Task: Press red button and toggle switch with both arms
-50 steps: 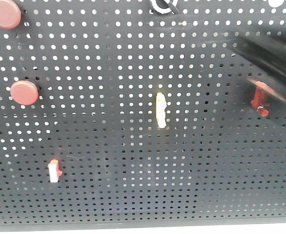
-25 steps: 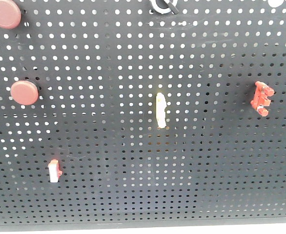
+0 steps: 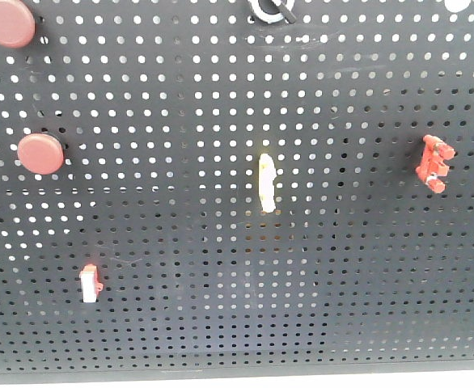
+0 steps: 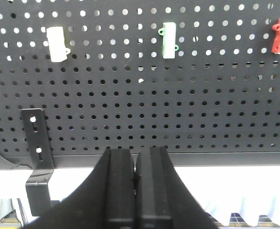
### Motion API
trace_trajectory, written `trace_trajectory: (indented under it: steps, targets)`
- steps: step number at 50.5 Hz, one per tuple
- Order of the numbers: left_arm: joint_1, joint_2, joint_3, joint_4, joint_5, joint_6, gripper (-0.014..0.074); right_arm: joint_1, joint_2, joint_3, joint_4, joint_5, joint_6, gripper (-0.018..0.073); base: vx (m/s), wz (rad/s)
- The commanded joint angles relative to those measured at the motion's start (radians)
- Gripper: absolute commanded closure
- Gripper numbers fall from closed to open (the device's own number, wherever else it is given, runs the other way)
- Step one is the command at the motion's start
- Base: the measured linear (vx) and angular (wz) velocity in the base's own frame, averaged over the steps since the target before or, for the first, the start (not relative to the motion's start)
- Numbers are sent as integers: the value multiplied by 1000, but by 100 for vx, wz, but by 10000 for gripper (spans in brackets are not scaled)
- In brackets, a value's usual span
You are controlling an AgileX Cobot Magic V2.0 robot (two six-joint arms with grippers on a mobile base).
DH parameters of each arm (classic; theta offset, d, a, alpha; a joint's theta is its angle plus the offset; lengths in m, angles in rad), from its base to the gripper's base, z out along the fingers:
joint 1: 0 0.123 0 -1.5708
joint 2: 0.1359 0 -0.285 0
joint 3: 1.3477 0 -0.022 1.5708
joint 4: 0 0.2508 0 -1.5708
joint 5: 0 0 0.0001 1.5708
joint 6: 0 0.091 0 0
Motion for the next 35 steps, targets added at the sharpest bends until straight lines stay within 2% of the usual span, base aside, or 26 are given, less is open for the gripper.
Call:
trace_trajectory:
  steps: [1,35]
  targets:
    - [-2,-6,33,-11,-78,-8,595,-5,-9,11,-3,-73,-4,559,0,0]
    - [-2,-6,33,-11,-78,-8,595,-5,-9,11,-3,-73,-5,559,0,0]
